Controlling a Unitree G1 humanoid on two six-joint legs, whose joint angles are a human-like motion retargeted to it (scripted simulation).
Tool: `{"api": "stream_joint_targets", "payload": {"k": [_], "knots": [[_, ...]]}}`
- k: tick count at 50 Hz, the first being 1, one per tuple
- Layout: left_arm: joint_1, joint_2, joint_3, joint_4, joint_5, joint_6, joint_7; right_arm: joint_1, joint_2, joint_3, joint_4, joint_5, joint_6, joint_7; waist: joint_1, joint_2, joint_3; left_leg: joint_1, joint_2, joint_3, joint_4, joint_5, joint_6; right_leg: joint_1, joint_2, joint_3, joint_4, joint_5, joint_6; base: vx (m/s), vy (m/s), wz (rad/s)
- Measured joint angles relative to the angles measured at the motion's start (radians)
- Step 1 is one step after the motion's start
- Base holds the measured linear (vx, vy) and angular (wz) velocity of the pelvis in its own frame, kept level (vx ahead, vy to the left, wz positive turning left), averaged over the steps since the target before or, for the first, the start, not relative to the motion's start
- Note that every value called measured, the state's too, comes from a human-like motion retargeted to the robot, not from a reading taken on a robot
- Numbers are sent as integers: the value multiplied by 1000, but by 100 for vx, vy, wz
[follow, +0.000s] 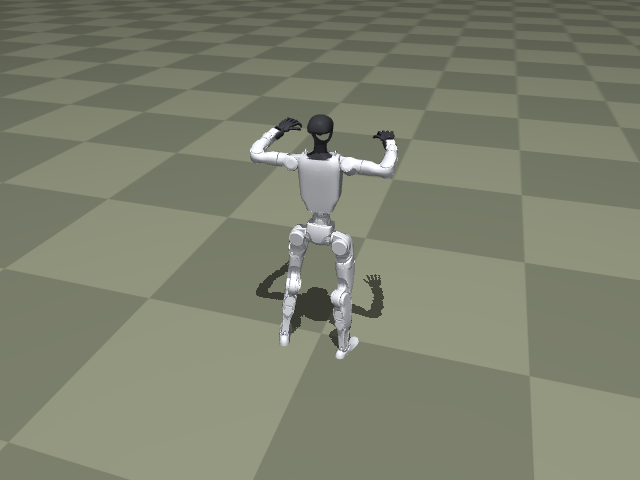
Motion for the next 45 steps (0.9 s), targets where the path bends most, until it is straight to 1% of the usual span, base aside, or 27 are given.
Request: {"api": "stream_joint_targets", "payload": {"k": [5, 11, 26, 45], "knots": [[71, -16, 72, -16, -3, 1, -5, 78, 5, -81, -11, 10, 2, 4, 1, 10, 6, 0, -1, 0, 0, -1, 0, 0, -1, 0, 0, 0, 0, 0, 0, 0], [130, -28, 128, -24, -8, 3, -9, 112, 6, -116, -10, 15, 5, 5, -1, 17, 9, -1, -2, -1, 0, -2, -1, 0, -2, 0, -1, 0, 0, 0, 0, 0], [186, -31, 188, -30, -11, 0, -9, 98, -3, -106, -1, 14, 4, 5, -11, 19, 12, -4, -3, -1, 0, 0, -2, -3, -3, 0, -2, 3, 1, 0, 0, 0], [211, -25, 211, -26, -16, -1, -16, 78, -16, -90, 4, 9, 6, 9, -14, 17, 8, -11, -4, -1, -2, 5, -5, -11, -4, 2, -3, 9, 2, 0, 0, 0]]}}
